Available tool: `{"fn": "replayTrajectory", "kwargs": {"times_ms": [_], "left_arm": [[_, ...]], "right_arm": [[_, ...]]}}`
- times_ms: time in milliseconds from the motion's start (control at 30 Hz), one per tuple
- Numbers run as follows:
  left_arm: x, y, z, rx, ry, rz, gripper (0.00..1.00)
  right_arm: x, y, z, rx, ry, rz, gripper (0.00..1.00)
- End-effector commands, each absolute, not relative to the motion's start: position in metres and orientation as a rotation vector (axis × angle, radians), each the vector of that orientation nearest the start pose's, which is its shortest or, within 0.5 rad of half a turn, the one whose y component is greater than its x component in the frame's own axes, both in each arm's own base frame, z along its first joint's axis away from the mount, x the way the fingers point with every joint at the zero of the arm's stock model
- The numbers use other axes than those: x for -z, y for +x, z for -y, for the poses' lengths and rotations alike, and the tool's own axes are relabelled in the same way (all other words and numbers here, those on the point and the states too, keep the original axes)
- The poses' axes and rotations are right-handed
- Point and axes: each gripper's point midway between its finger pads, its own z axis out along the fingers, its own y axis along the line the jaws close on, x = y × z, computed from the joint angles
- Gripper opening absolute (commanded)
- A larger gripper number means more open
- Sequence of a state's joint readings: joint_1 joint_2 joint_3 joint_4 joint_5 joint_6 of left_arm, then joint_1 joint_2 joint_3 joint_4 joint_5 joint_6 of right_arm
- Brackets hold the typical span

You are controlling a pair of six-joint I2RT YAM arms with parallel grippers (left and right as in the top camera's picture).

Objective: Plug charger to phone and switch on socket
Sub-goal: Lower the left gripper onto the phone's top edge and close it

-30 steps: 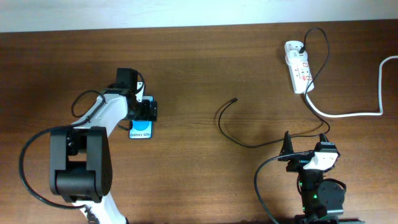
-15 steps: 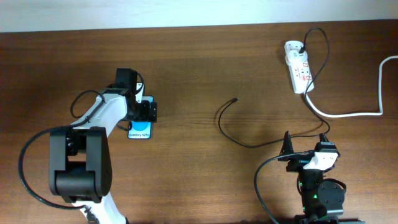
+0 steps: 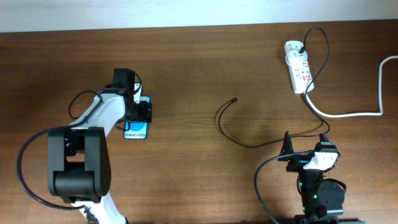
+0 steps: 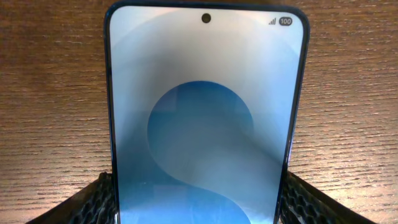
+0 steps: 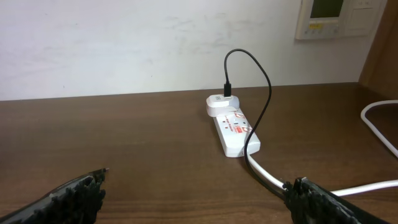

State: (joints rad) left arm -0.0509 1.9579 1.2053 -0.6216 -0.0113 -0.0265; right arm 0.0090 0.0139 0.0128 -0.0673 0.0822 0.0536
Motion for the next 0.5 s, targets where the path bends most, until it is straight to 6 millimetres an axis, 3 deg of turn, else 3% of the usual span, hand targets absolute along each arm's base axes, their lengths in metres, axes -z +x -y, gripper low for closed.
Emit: {"fn": "replayTrajectory", "kwargs": {"times_ms": [0,267,467], "left_arm": [[0.0635,0.3273,0.0303,0.134,-0.031,-3.175,0.61],[0.0634,0.3284,0.0304,0.134,-0.031,-3.17,0.5],[0.0633,0.3293,0.0305,0.135,-0.031,-3.167,0.48]], "right_arm": [[-0.1573,0.2457,0.0144,0.024,0.115,-1.639,0.98],[-0.1573,0.2457,0.0144,0.024,0.115,-1.639,0.98],[-0.1573,0.2457,0.0144,0.024,0.115,-1.639,0.98]]}}
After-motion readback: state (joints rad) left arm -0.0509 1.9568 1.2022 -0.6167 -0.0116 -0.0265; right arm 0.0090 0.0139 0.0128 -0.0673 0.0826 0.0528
